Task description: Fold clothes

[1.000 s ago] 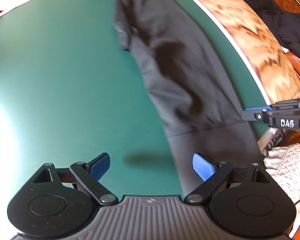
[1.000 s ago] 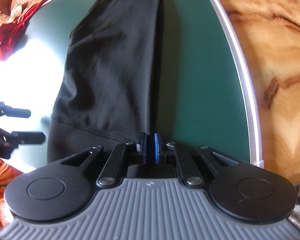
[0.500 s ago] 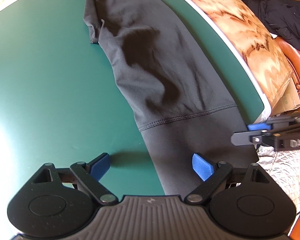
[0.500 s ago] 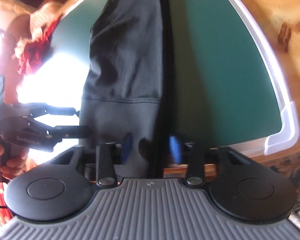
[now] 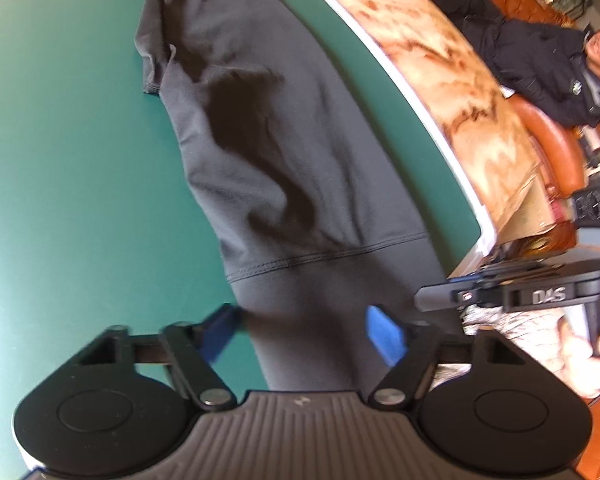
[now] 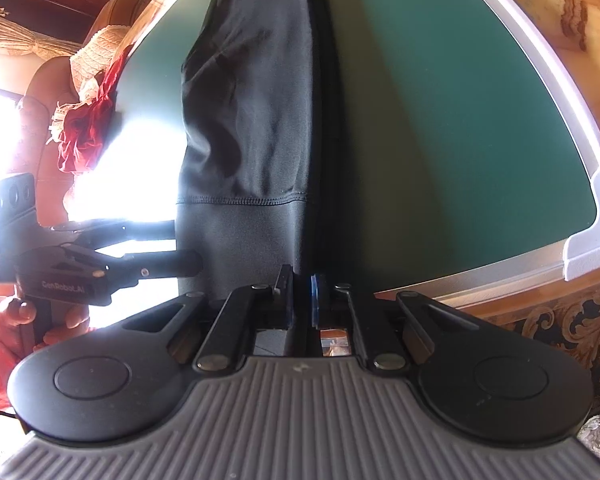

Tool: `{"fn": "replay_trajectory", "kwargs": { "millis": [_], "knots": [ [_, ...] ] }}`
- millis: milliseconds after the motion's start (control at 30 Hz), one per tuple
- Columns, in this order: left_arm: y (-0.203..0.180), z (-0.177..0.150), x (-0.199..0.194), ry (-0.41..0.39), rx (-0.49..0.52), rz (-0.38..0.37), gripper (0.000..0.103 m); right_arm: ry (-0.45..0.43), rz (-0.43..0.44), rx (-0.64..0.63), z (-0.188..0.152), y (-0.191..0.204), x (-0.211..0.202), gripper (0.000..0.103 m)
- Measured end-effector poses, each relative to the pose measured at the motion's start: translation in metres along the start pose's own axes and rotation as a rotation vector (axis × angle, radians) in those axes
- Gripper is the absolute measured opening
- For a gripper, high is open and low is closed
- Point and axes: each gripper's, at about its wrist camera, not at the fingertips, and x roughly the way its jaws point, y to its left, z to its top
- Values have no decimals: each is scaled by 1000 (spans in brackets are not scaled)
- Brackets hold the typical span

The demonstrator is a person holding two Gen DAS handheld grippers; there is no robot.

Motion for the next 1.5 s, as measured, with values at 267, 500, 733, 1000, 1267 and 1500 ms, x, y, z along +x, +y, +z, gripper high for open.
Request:
{"fn": "replay_trajectory", "kwargs": {
  "millis": [267,500,733,1000,1267,1500],
  "knots": [
    [7,5,0,45,-51,41,11,13,-9,-9,3,4,1,11],
    [-9,-10,-15,61,-10,66,4,2,-75,-49,-10,34,-3,11],
    [-16,-50,-63,145,26,-25,4,109,-17,-35,-50,61,-26,10],
    [-36,-101,-116,289,17,-129,4,296,52,14,-108,91,-56,10],
    [-37,-129,-147,329,-20,-213,4,365,75,81,-137,113,-74,10],
    [-7,-74,-173,166,-85,-214,4,226,144,137,-81,115,-90,10]
  ]
}}
